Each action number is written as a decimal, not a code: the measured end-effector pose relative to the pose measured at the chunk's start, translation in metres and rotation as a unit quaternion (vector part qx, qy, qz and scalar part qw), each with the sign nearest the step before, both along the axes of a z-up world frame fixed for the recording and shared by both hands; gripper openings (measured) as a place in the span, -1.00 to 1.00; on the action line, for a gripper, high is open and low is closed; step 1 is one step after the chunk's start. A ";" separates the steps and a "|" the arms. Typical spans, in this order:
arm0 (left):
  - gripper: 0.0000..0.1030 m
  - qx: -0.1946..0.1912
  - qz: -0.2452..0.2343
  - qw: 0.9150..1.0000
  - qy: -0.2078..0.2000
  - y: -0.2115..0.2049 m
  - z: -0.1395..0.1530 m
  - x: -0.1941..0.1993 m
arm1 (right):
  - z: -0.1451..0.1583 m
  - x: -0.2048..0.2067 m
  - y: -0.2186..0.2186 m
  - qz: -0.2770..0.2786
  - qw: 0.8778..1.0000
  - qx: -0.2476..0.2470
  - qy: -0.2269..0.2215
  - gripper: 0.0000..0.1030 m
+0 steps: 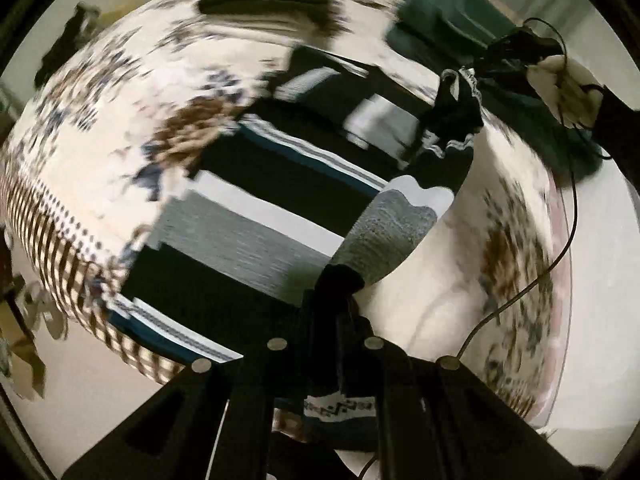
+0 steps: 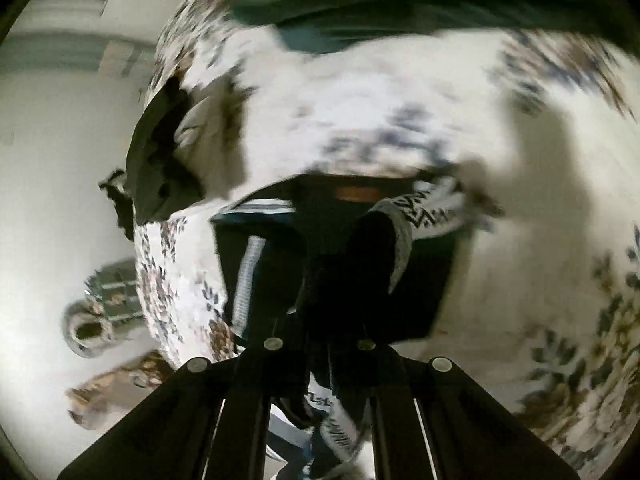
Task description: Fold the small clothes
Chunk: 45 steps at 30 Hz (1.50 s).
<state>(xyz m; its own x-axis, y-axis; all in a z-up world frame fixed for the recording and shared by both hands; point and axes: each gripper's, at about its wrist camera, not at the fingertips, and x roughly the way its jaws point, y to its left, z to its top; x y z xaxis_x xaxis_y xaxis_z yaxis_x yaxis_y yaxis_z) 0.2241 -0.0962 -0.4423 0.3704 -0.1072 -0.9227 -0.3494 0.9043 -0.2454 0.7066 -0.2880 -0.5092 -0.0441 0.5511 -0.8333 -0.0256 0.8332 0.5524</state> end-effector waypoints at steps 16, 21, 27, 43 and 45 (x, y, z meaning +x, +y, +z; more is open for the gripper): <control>-0.78 -0.113 0.060 0.991 0.043 0.181 -0.125 -0.012 | -0.104 0.018 0.306 0.092 0.983 -0.160 0.001 -0.80; 0.10 -0.162 0.077 0.982 0.063 0.195 -0.146 -0.029 | -0.096 -0.007 0.277 0.087 0.991 -0.101 0.021 0.43; 0.20 -0.173 0.094 0.978 0.071 0.205 -0.144 -0.041 | -0.079 -0.099 0.185 0.074 0.991 -0.111 0.031 0.44; -0.91 -0.117 0.146 0.980 0.070 0.184 -0.128 -0.057 | -0.195 -0.450 0.103 0.067 0.969 -0.042 0.233 -0.82; -0.91 -0.125 0.156 0.977 0.078 0.186 -0.128 -0.064 | -0.187 -0.459 0.098 0.075 0.972 -0.052 0.218 -0.84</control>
<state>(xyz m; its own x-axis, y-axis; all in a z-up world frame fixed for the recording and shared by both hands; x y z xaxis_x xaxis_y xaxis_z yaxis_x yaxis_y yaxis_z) 0.1598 0.0894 -0.5701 0.2789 -0.2412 -0.9295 -0.6493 0.6659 -0.3676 0.2478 -0.1904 -0.6958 -0.4785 0.4255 -0.7681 0.0670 0.8899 0.4512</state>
